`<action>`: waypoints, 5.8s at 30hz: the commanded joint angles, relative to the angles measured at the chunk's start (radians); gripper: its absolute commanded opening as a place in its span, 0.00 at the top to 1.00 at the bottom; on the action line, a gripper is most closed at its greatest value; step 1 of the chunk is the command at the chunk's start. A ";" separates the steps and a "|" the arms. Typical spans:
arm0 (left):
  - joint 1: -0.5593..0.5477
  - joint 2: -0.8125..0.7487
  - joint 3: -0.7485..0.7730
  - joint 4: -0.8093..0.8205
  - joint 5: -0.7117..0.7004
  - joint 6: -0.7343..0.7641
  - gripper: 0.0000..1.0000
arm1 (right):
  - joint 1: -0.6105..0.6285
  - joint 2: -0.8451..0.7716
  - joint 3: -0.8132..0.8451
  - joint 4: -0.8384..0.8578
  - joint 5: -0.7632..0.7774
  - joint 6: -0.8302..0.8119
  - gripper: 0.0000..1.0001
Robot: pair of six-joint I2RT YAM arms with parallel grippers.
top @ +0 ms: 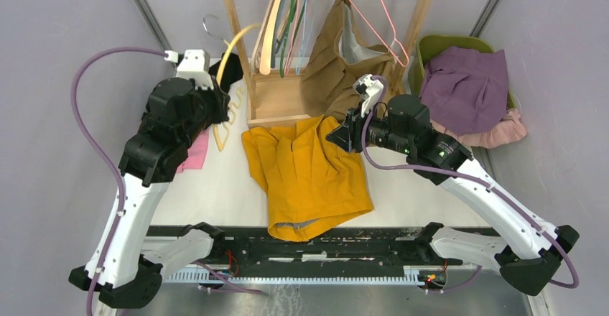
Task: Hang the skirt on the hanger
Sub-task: Pick up the hanger from the clothesline, then hang the skirt on the hanger.
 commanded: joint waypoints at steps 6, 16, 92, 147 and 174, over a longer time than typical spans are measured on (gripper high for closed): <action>0.002 -0.113 -0.137 -0.245 0.209 -0.179 0.97 | -0.005 -0.056 -0.002 -0.060 -0.054 0.039 0.63; -0.051 -0.268 -0.231 -0.339 0.356 -0.255 0.97 | -0.005 -0.098 -0.016 -0.184 -0.016 0.015 0.63; -0.281 -0.357 -0.040 -0.678 0.252 -0.629 0.97 | 0.650 0.327 -0.575 0.626 0.524 -0.116 0.54; -0.281 -0.353 -0.030 -0.672 0.278 -0.617 0.97 | 0.650 0.473 -0.455 0.458 0.738 -0.102 0.59; -0.281 -0.348 -0.027 -0.666 0.293 -0.615 0.97 | 0.493 0.454 -0.417 0.431 0.625 -0.115 0.74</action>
